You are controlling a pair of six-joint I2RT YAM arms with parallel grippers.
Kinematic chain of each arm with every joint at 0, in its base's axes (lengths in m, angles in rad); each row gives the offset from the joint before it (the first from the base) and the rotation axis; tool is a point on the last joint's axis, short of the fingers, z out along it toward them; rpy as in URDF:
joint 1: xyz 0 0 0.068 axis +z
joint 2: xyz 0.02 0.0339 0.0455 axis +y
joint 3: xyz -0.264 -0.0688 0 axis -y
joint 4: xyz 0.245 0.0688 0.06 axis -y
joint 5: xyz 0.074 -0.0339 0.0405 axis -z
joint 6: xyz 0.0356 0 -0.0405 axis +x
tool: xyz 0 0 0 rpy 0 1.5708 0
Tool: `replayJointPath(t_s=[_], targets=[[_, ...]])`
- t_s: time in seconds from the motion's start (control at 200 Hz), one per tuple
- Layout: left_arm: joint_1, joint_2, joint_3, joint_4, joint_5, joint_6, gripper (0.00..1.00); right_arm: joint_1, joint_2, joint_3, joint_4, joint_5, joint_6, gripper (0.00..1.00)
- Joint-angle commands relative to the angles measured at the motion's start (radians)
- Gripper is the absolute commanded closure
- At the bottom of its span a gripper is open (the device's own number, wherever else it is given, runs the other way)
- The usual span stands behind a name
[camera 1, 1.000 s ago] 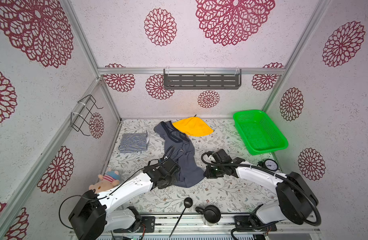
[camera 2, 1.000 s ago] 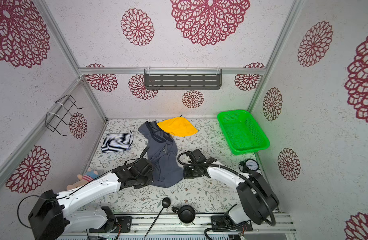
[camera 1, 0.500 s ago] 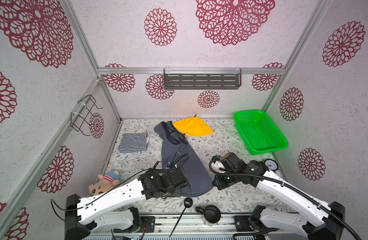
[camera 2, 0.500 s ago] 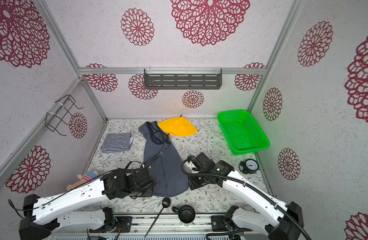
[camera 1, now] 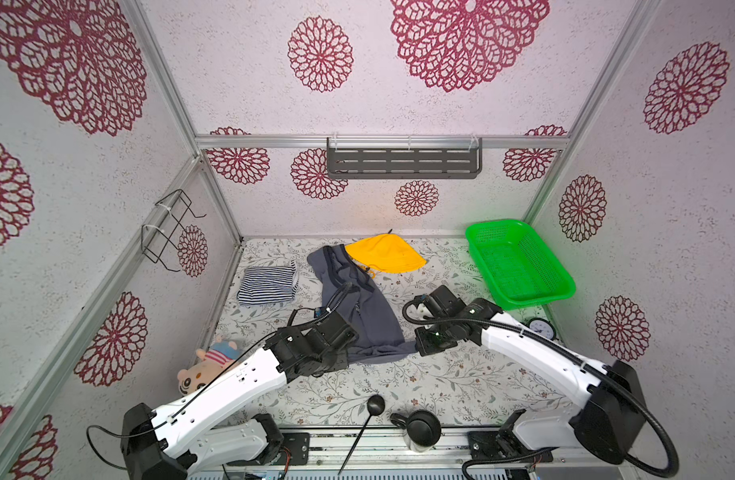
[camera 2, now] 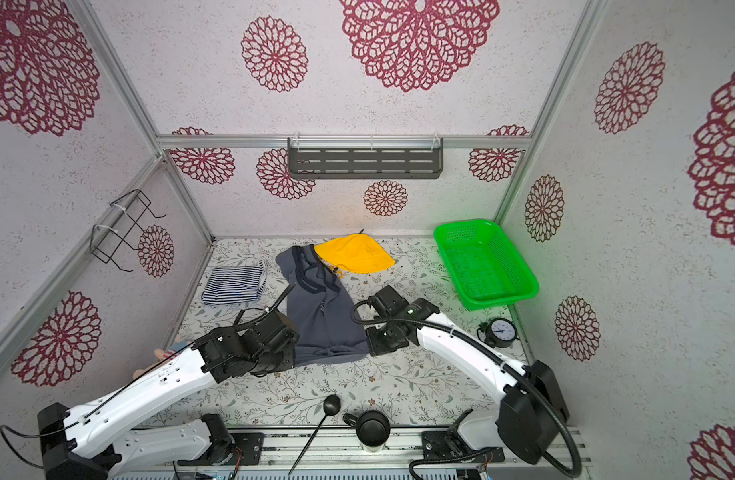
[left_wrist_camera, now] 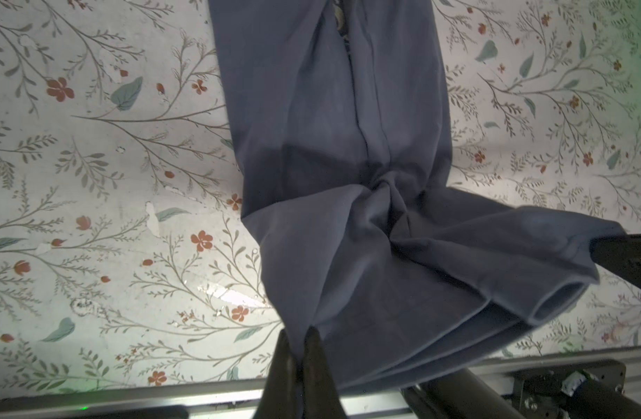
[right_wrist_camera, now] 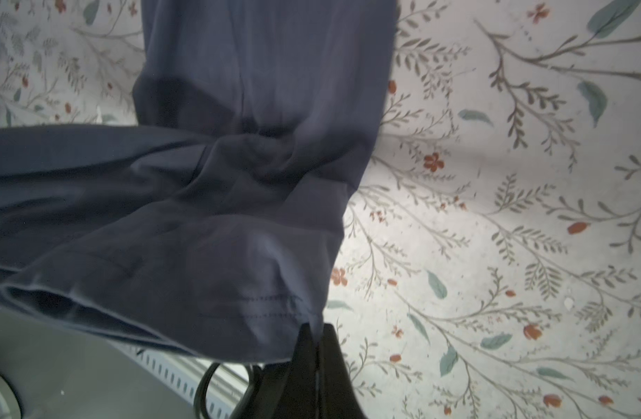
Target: Fold and stack the tank tops
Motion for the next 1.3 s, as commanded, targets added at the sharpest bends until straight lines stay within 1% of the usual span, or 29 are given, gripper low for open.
replayJointPath(t_s=[0.0, 0.1, 0.235, 0.44, 0.586, 0.611, 0.616, 0.631, 0.636, 0.646, 0.681, 0.706, 0.736, 0.741, 0.761, 0.766, 0.776, 0.806, 0.816, 0.831, 0.906, 0.921, 1.021, 1.091, 1.146, 1.176, 1.201, 1.236, 1.296], targets=[[0.075, 0.036, -0.019, 0.126, 0.033, 0.092, 1.0, -0.043, 0.073, 0.089, 0.133, -0.045, -0.019, 1.0], [0.152, 0.084, -0.04, 0.198, 0.071, 0.144, 1.0, -0.073, 0.199, 0.173, 0.167, -0.053, -0.05, 1.0], [0.249, 0.16, -0.032, 0.269, 0.104, 0.215, 1.0, -0.101, 0.371, 0.339, 0.168, -0.054, -0.114, 1.0], [0.37, 0.293, 0.021, 0.321, 0.158, 0.308, 1.0, -0.124, 0.652, 0.655, 0.038, -0.084, -0.199, 1.0], [0.426, 0.377, 0.064, 0.33, 0.165, 0.343, 1.0, -0.138, 0.782, 0.796, -0.007, -0.088, -0.212, 1.0], [0.436, 0.388, 0.071, 0.335, 0.156, 0.342, 1.0, -0.139, 0.794, 0.813, -0.012, -0.091, -0.213, 0.94], [0.439, 0.389, 0.072, 0.335, 0.155, 0.342, 1.0, -0.141, 0.801, 0.821, -0.013, -0.094, -0.214, 0.91], [0.446, 0.395, 0.077, 0.334, 0.149, 0.342, 1.0, -0.142, 0.806, 0.83, -0.015, -0.098, -0.215, 0.87], [0.449, 0.396, 0.079, 0.333, 0.147, 0.341, 1.0, -0.144, 0.81, 0.837, -0.017, -0.101, -0.216, 0.84], [0.452, 0.399, 0.083, 0.332, 0.143, 0.341, 0.98, -0.145, 0.813, 0.841, -0.017, -0.105, -0.217, 0.83], [0.466, 0.405, 0.098, 0.324, 0.123, 0.338, 0.93, -0.15, 0.823, 0.866, -0.023, -0.126, -0.223, 0.73], [0.474, 0.404, 0.107, 0.319, 0.104, 0.334, 0.81, -0.152, 0.824, 0.876, -0.021, -0.135, -0.223, 0.63], [0.482, 0.4, 0.116, 0.316, 0.083, 0.328, 0.56, -0.155, 0.815, 0.881, -0.011, -0.145, -0.224, 0.46], [0.483, 0.398, 0.118, 0.315, 0.08, 0.327, 0.52, -0.156, 0.81, 0.88, -0.006, -0.147, -0.225, 0.42], [0.487, 0.392, 0.122, 0.315, 0.072, 0.325, 0.39, -0.157, 0.801, 0.877, 0.002, -0.148, -0.227, 0.38], [0.489, 0.39, 0.123, 0.315, 0.072, 0.325, 0.36, -0.158, 0.798, 0.876, 0.006, -0.148, -0.227, 0.35], [0.491, 0.386, 0.125, 0.315, 0.069, 0.327, 0.32, -0.158, 0.791, 0.872, 0.014, -0.146, -0.228, 0.28], [0.493, 0.374, 0.132, 0.313, 0.063, 0.328, 0.23, -0.162, 0.763, 0.856, 0.038, -0.135, -0.229, 0.24], [0.494, 0.369, 0.135, 0.311, 0.061, 0.329, 0.22, -0.163, 0.753, 0.847, 0.047, -0.13, -0.23, 0.13], [0.494, 0.363, 0.138, 0.306, 0.059, 0.33, 0.2, -0.165, 0.737, 0.833, 0.061, -0.123, -0.23, 0.08], [0.493, 0.327, 0.14, 0.283, 0.057, 0.312, 0.18, -0.179, 0.645, 0.741, 0.141, -0.114, -0.235, 0.06], [0.491, 0.318, 0.135, 0.282, 0.06, 0.307, 0.18, -0.182, 0.626, 0.714, 0.163, -0.114, -0.233, 0.02], [0.481, 0.248, 0.041, 0.33, 0.11, 0.256, 0.2, -0.207, 0.457, 0.46, 0.39, -0.139, -0.177, 0.01], [0.481, 0.219, -0.048, 0.409, 0.149, 0.235, 0.2, -0.219, 0.365, 0.279, 0.574, -0.192, -0.111, 0.01], [0.483, 0.213, -0.102, 0.476, 0.172, 0.223, 0.22, -0.225, 0.344, 0.198, 0.699, -0.309, -0.095, 0.01], [0.488, 0.215, -0.123, 0.51, 0.186, 0.214, 0.23, -0.226, 0.36, 0.208, 0.699, -0.374, -0.106, 0.01], [0.495, 0.219, -0.134, 0.536, 0.199, 0.204, 0.23, -0.225, 0.38, 0.232, 0.672, -0.396, -0.127, 0.01], [0.507, 0.227, -0.145, 0.566, 0.225, 0.193, 0.24, -0.218, 0.407, 0.274, 0.615, -0.4, -0.172, 0.01], [0.521, 0.241, -0.155, 0.604, 0.248, 0.176, 0.24, -0.197, 0.445, 0.336, 0.513, -0.376, -0.322, 0.1]])
